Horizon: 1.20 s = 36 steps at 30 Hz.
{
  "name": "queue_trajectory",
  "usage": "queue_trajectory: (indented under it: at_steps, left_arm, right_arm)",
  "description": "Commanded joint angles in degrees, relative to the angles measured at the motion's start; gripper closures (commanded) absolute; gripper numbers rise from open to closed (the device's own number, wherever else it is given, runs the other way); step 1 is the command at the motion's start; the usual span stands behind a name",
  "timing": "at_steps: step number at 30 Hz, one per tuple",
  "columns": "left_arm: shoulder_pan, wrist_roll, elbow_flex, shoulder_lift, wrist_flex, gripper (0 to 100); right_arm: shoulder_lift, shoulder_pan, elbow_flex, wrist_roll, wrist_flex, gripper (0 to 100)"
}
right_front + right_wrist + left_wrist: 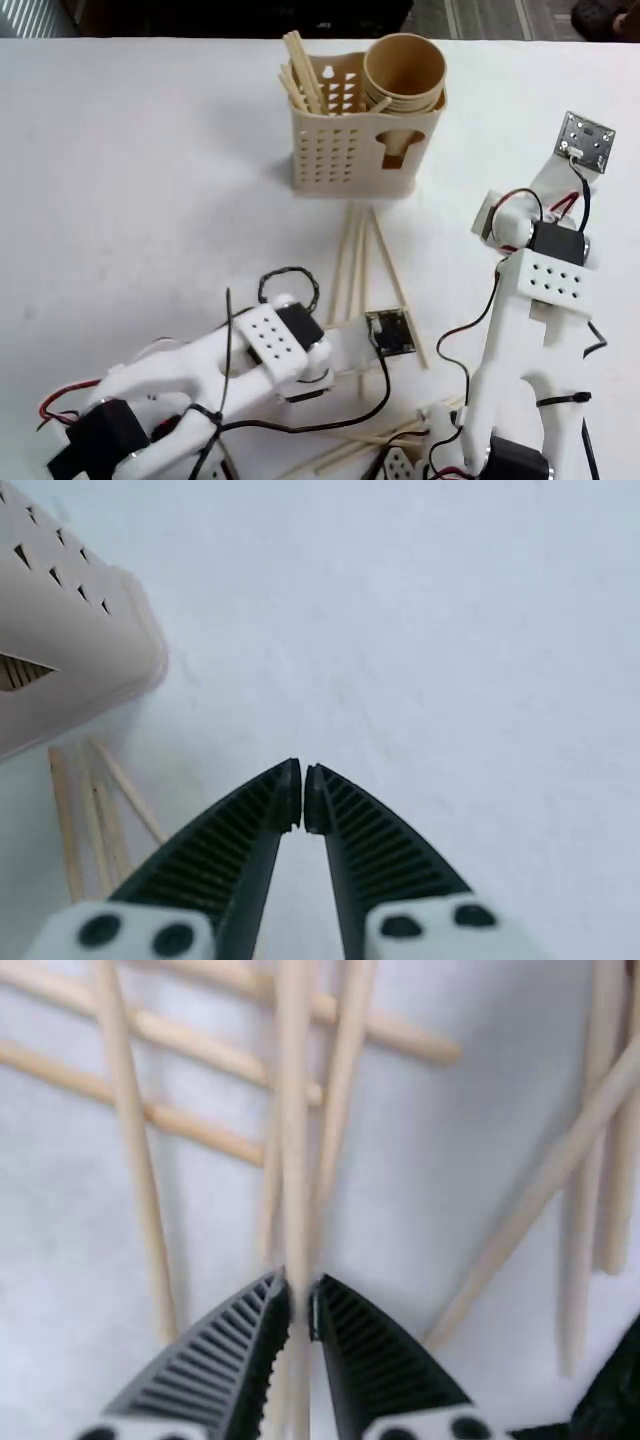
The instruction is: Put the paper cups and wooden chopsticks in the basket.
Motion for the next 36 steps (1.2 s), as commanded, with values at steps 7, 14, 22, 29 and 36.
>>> queue_trajectory:
  at_steps: [7, 14, 22, 29, 36]
  left_arm:
    - [-0.66, 0.70, 2.11, -0.22, -5.63, 83]
    - [-5.32, 0.70, 2.55, -0.13, -7.74, 84]
    - [-7.52, 0.18, 1.85, -0.31, -8.18, 84]
    - [-6.81, 0.18, 1.32, 0.04, -8.53, 79]
    - [-7.08, 0.62, -6.42, 12.00, -3.87, 83]
  right_arm:
    - [-2.07, 0.31, -0.53, -0.09, -1.01, 97.9]
    - [-2.07, 0.31, -0.44, -0.09, -1.01, 97.9]
    - [-2.07, 0.31, -0.44, -0.09, -1.01, 97.9]
    - [-2.07, 0.31, -0.44, 0.00, -1.01, 97.9]
    - [-1.98, 0.31, -0.44, 0.00, -1.01, 97.9]
